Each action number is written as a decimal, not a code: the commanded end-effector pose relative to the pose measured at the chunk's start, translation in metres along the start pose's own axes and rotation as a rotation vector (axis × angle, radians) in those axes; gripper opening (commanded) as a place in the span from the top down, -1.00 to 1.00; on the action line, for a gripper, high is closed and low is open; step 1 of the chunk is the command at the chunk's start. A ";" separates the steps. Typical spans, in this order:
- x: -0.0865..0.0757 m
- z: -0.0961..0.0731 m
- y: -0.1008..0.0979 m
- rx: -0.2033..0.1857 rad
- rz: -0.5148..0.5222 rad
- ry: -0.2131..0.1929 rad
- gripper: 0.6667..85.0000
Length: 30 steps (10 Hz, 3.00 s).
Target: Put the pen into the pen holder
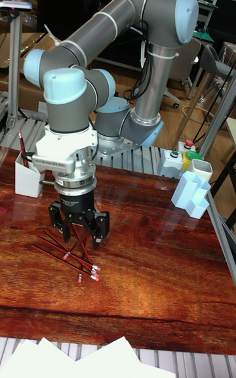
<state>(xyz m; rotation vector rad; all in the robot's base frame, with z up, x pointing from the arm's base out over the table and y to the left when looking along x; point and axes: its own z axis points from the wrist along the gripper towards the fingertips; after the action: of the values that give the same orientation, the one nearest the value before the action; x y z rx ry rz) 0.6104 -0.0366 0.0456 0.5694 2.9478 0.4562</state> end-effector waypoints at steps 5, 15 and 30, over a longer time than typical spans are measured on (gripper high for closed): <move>0.022 0.001 -0.019 0.068 -0.006 0.074 -0.66; 0.019 0.024 -0.032 0.110 0.015 0.058 -0.34; 0.018 0.017 -0.034 0.160 0.057 0.066 0.25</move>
<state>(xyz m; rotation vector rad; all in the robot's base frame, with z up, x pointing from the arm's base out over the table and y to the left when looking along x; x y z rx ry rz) 0.5828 -0.0552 0.0139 0.6503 3.0586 0.2467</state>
